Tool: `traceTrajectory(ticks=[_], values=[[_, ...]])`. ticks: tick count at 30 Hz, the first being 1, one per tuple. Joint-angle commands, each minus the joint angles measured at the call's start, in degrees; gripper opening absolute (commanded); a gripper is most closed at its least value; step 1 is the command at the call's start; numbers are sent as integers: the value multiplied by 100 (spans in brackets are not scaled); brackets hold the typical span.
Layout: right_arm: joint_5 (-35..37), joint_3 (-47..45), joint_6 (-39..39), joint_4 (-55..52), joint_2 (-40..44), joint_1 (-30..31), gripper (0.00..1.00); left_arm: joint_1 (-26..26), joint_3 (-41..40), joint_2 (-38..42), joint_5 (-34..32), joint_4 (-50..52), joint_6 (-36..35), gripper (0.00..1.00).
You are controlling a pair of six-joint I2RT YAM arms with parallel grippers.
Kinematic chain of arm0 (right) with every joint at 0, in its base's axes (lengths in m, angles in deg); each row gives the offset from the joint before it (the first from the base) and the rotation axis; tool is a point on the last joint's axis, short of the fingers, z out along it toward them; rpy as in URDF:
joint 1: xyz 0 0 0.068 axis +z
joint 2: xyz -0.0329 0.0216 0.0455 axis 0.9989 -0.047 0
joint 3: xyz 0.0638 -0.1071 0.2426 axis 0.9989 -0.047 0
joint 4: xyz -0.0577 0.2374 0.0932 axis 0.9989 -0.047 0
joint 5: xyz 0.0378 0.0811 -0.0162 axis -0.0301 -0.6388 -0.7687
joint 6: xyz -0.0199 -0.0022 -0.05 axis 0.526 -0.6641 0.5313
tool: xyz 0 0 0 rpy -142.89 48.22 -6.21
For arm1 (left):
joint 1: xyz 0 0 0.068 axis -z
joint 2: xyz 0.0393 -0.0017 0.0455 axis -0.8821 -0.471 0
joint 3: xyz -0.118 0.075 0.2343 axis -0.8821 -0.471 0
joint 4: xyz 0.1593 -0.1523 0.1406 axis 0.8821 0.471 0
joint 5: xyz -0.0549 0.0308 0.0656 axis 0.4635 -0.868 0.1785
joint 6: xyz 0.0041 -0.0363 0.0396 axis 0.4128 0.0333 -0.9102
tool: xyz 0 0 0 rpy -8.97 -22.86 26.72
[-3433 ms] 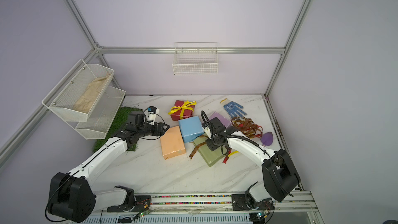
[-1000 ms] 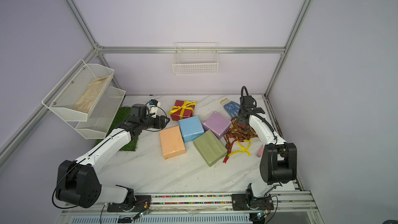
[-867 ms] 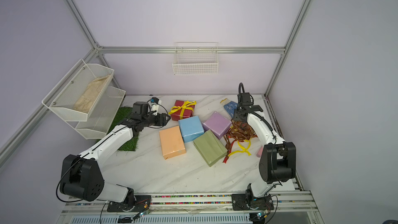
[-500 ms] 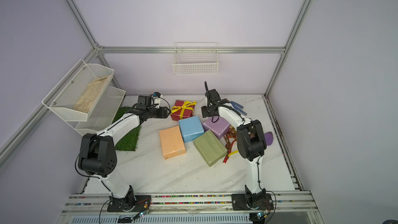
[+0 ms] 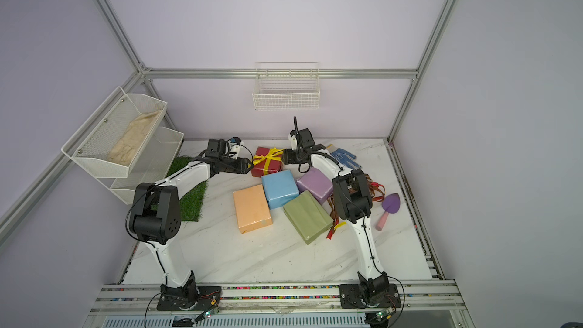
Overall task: Untie the ribbon bows on the gift boxes
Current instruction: Untie the ribbon from the gift box.
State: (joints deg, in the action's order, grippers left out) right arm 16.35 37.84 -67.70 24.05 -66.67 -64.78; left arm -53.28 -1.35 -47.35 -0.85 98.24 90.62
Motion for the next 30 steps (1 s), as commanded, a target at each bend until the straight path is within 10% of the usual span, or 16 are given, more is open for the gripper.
traceTrajectory(ticks=[1,30], values=[[-477,-30,-174,387,-104,39,60,-36,392,-218,205,-102,-272,62],[94,83,413,164,-665,286,63,-19,-200,332,285,-302,38,0]])
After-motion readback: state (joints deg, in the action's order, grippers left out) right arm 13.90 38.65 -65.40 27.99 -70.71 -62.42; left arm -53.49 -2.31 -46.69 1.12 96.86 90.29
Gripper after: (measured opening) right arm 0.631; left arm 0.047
